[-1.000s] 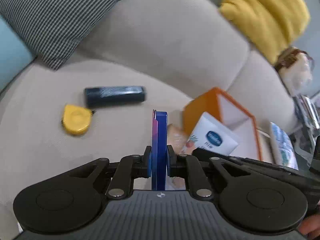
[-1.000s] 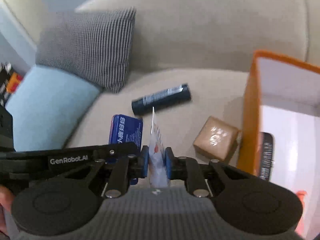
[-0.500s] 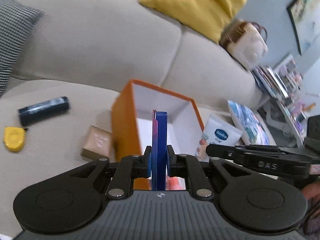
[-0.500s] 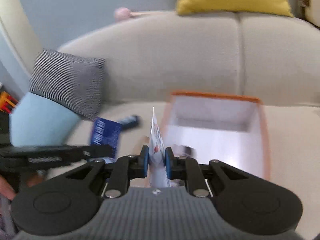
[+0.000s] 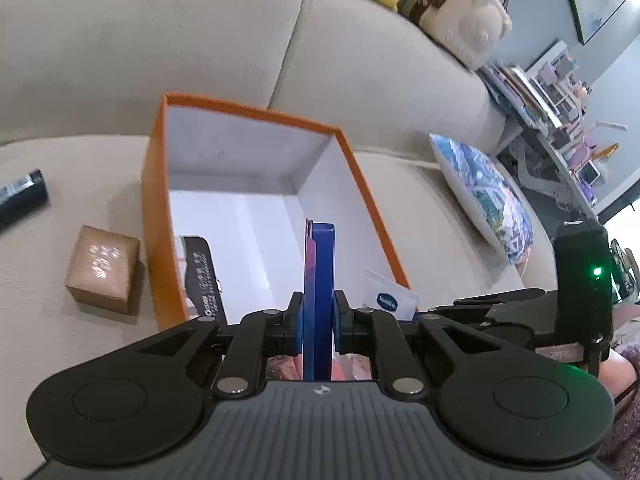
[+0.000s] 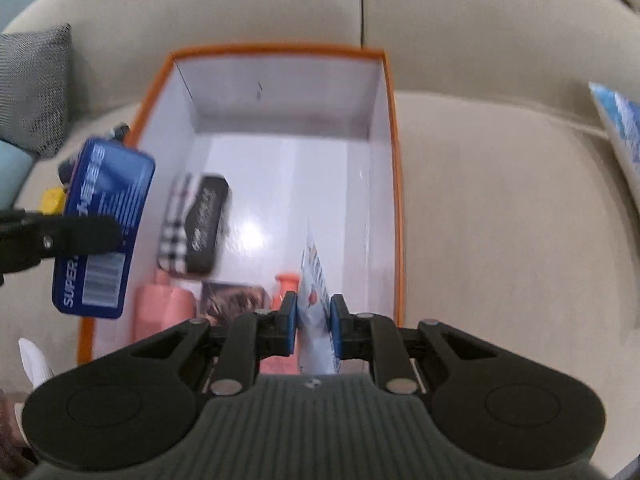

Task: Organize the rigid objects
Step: 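Lower the Vaseline tube into the box and open the right gripper while the left holds the tin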

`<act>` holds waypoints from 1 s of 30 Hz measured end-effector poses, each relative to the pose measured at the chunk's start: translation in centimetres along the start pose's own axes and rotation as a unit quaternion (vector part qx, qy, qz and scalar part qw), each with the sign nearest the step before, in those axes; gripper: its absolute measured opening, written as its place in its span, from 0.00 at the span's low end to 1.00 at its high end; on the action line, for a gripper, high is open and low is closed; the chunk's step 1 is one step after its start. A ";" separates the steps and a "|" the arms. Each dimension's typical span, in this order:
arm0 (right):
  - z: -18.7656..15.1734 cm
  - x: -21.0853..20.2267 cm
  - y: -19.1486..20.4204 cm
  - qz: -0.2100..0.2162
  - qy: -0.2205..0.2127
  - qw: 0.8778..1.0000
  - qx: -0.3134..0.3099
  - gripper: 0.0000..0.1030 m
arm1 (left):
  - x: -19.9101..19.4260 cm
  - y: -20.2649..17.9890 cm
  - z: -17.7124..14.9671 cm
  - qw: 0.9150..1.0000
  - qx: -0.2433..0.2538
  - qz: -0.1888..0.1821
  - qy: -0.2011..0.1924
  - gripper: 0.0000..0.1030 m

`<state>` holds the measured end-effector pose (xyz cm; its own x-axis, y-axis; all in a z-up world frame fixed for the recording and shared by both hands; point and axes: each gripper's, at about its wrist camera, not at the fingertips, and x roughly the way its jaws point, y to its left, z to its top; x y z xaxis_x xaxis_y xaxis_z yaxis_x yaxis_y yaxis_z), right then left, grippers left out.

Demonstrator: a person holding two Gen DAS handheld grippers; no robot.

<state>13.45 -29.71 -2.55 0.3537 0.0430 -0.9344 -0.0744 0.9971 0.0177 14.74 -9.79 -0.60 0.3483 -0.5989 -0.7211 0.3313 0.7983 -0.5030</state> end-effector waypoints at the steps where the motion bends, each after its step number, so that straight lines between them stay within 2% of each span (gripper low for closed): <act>1: -0.1 0.5 0.1 -0.007 0.009 1.000 -0.004 0.17 | 0.5 0.1 -0.1 1.000 0.000 0.000 0.005 0.14; 14: 1.3 6.7 1.6 -0.039 0.044 0.997 -0.041 0.17 | 2.8 1.8 0.5 1.000 -0.009 -0.007 0.022 0.14; 18: 1.4 7.5 2.0 -0.029 0.050 0.997 -0.052 0.18 | 3.4 1.9 0.4 1.000 -0.009 -0.010 0.028 0.14; 30: 0.9 6.9 1.1 0.012 0.056 0.998 -0.023 0.24 | 3.9 2.3 0.1 0.999 -0.011 -0.005 0.039 0.14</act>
<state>16.67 -28.23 -8.69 0.2451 0.0561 -0.9679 -0.1252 0.9918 0.0258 16.93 -10.31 -4.46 0.2752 -0.6013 -0.7502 0.3151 0.7936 -0.5205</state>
